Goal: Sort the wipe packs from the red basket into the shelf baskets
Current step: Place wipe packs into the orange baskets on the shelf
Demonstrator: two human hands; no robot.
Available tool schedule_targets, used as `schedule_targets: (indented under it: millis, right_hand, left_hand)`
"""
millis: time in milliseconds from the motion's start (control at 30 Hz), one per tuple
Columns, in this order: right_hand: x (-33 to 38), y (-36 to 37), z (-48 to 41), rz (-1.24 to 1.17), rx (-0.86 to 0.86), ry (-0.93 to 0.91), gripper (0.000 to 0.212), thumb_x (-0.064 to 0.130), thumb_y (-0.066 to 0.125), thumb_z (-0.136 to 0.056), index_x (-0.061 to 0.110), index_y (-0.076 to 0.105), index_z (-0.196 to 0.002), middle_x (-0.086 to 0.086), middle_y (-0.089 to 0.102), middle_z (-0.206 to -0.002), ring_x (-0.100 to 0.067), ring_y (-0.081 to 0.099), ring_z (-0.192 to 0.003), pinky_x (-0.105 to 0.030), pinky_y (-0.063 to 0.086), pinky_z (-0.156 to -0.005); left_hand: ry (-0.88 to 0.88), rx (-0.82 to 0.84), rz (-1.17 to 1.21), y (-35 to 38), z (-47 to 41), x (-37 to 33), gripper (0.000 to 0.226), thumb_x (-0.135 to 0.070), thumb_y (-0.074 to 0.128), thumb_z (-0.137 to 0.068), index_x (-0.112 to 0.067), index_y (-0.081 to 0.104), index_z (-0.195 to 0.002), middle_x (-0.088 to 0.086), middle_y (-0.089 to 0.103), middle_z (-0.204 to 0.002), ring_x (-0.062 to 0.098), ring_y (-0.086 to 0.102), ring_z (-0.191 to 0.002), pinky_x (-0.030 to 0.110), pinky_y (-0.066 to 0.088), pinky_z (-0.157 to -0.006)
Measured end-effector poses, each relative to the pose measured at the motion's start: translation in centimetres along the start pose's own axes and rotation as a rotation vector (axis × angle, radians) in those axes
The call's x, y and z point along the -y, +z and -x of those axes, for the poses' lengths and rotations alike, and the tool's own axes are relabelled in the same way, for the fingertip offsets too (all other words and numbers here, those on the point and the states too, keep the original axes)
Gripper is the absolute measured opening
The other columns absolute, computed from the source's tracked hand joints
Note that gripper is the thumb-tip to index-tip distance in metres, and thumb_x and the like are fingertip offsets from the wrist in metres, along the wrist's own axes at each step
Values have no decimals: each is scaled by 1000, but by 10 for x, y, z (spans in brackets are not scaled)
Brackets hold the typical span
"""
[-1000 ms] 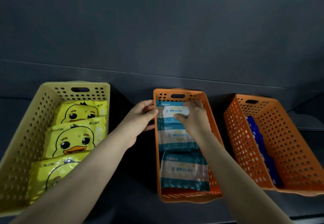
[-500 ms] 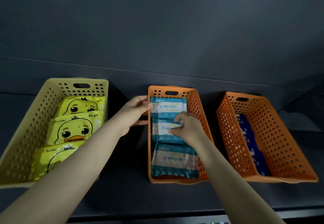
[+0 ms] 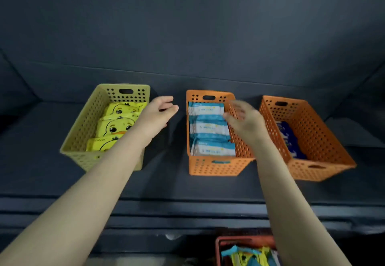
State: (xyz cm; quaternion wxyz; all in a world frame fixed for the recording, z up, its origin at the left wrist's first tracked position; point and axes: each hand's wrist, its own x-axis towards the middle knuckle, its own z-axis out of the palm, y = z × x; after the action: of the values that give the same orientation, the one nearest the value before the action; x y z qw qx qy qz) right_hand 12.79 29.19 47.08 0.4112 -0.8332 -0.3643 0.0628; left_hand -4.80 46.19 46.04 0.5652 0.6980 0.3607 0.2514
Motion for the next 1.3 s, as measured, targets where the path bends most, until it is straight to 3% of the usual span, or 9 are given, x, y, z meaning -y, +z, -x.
schedule_targets:
  millis: [133,233,467,567,700,933,1000,1167,1300]
  right_hand:
    - [5,-18,99,30,-133,-3,45,31,66,-90,22,56,-133,5,61,-132,-13,54,-121,-20,38,-92]
    - [0,-20,189,30,-157,47,45,28,68,-89,20,57,-132,0,62,-128,-18,57,-116,-24,42,-88]
    - [-39,-22,381,-139,-145,360,44,30,67,-90,21,56,-132,4,62,-126,-14,58,-116,-29,47,-95]
    - [-63,-27,445,-157,-165,477,40,30,68,-89,22,58,-127,2,65,-123,-17,61,-113,-43,51,-98]
    - [-100,-40,504,-89,-170,585,43,24,70,-88,20,58,-128,-1,64,-123,-20,61,-110,-43,51,-94]
    - [-190,-74,503,-104,-103,668,41,16,68,-89,15,58,-129,3,60,-116,-17,55,-105,-21,43,-73]
    - [-228,-81,482,-113,-77,682,38,12,69,-89,10,60,-125,1,61,-112,-21,60,-105,-24,45,-75]
    - [-348,-84,429,-106,134,765,34,8,67,-90,3,59,-122,-7,63,-116,-31,62,-110,-47,55,-87]
    - [-434,-62,402,21,294,773,37,26,68,-90,14,60,-124,-3,66,-118,-25,63,-106,-36,53,-85]
  left_hand:
    - [144,8,-56,-22,85,13,34,-30,61,-94,-35,57,-127,-12,61,-124,1,59,-108,39,50,-98]
    - [187,93,-77,-35,157,34,33,-31,61,-94,-36,57,-126,-16,61,-125,-6,59,-107,33,51,-96]
    - [-10,215,-19,-37,308,95,32,-30,61,-94,-32,59,-126,-14,62,-124,-2,59,-110,32,50,-98]
    - [-62,292,-21,-19,358,123,31,-27,60,-96,-29,59,-126,-11,62,-126,-6,58,-107,20,49,-90]
    - [-120,393,-74,21,401,153,32,-23,60,-96,-19,60,-127,-8,62,-126,-16,56,-98,0,40,-77]
    - [-249,516,-163,125,408,187,31,-23,59,-96,-18,58,-127,-4,62,-124,6,59,-109,2,40,-76]
    - [-284,513,-180,164,397,200,31,-23,59,-96,-18,59,-127,-2,62,-125,9,59,-111,7,42,-81]
    - [-455,460,-213,266,370,250,39,-24,61,-95,-12,55,-132,8,62,-130,21,59,-118,39,47,-102]
    - [-501,453,-308,335,348,309,48,-27,60,-95,-10,49,-138,11,57,-136,23,57,-122,34,44,-103]
